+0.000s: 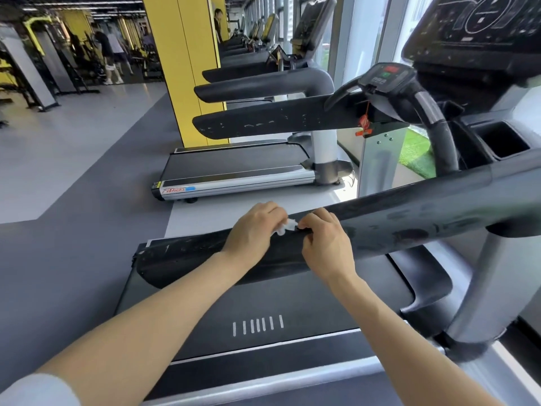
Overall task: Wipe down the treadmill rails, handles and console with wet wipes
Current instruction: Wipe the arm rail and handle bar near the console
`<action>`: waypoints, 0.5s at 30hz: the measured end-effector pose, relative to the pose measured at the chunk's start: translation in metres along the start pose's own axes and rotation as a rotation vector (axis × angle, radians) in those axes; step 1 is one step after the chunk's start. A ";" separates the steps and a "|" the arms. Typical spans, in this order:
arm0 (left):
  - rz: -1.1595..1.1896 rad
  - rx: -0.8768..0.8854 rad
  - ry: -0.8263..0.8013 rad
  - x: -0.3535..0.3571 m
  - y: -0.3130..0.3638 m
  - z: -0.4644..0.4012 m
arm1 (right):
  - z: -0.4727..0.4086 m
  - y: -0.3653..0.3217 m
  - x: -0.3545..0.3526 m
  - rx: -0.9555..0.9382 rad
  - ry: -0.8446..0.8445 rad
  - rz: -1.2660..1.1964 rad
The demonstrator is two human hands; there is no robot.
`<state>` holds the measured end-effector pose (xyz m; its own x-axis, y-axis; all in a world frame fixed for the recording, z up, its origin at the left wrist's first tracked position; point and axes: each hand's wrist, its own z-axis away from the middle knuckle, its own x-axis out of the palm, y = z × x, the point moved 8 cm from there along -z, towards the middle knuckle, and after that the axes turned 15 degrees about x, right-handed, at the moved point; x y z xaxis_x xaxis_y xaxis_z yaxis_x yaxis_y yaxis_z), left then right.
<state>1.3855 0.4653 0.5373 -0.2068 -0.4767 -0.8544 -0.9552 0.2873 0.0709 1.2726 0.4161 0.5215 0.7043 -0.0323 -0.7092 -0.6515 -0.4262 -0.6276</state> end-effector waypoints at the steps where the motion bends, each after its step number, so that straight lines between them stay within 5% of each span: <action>1: 0.032 -0.028 0.003 0.002 -0.001 -0.002 | 0.000 0.001 -0.001 0.012 -0.011 -0.014; 9: 0.719 -0.533 0.298 0.001 -0.009 0.000 | 0.005 -0.008 0.000 0.187 -0.200 -0.570; 12: 0.949 -0.573 0.284 0.011 0.002 -0.002 | 0.003 -0.002 -0.011 0.199 -0.113 -0.504; 15: 0.841 -0.481 0.191 0.010 0.007 -0.006 | -0.006 0.008 -0.032 0.240 0.064 -0.339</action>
<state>1.3753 0.4582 0.5324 -0.8481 -0.4101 -0.3354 -0.4569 0.2456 0.8549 1.2465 0.4083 0.5406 0.9011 0.0142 -0.4333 -0.4220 -0.1999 -0.8843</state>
